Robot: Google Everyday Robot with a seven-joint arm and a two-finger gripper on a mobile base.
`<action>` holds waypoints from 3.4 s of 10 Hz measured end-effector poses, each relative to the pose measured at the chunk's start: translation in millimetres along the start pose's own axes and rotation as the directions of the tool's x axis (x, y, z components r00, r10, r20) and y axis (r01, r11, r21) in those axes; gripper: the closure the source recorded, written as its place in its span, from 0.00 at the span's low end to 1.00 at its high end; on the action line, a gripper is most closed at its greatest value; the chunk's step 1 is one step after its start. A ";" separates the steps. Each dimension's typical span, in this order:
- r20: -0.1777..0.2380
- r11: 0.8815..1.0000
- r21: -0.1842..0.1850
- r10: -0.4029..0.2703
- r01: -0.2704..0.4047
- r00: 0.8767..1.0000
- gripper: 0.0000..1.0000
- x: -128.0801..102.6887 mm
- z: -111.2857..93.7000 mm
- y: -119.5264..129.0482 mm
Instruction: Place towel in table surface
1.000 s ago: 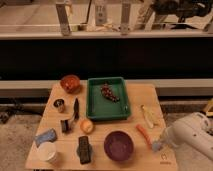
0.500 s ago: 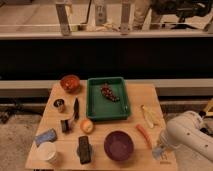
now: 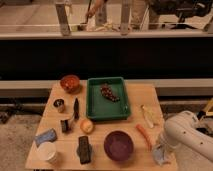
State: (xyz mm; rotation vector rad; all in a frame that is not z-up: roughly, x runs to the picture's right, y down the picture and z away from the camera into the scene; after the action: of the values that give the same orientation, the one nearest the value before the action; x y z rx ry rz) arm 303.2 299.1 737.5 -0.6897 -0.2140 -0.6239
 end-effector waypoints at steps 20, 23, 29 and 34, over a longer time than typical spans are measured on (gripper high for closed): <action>0.034 0.995 -0.018 0.096 -0.096 0.995 0.20 6.9 -18.4 -6.4; 0.034 0.995 -0.018 0.096 -0.095 0.995 0.20 6.9 -18.4 -6.4; 0.034 0.995 -0.018 0.095 -0.095 0.995 0.20 6.9 -18.4 -6.4; 0.034 0.995 -0.018 0.095 -0.095 0.995 0.20 6.8 -18.4 -6.5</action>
State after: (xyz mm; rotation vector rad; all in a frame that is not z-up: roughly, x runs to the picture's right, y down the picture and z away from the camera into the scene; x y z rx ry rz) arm 304.4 280.0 729.6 -0.7231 -0.2077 -0.5233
